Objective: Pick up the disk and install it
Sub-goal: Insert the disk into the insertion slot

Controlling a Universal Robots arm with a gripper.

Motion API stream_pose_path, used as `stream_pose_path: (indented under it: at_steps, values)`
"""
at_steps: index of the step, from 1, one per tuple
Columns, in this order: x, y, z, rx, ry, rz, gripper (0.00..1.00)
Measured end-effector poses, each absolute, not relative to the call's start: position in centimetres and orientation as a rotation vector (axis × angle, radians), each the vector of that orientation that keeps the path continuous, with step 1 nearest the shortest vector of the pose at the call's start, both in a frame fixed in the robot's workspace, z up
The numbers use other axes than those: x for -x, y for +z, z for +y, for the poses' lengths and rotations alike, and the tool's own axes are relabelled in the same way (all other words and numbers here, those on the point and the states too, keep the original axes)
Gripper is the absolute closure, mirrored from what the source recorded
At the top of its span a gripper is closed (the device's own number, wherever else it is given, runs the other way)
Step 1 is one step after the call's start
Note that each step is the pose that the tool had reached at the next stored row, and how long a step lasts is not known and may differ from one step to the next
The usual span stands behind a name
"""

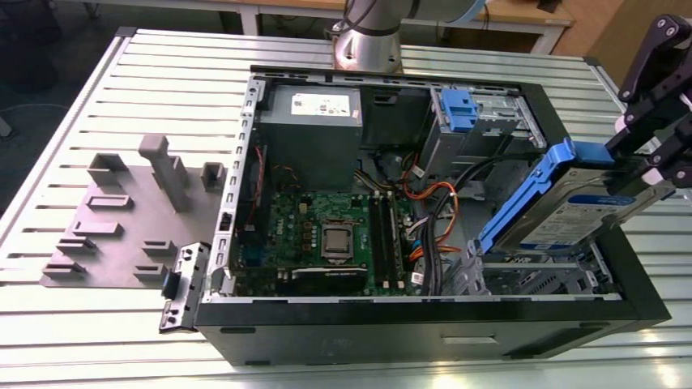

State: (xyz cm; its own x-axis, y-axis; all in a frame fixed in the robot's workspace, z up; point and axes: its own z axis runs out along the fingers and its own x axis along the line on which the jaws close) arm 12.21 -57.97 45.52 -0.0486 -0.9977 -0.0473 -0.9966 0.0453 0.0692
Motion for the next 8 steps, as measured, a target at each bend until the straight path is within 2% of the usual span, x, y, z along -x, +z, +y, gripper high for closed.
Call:
stream_pose_path:
  at_steps: [8]
  values:
    - [-12.19,45.41,-57.99,-2.162,-0.129,-2.257,0.65]
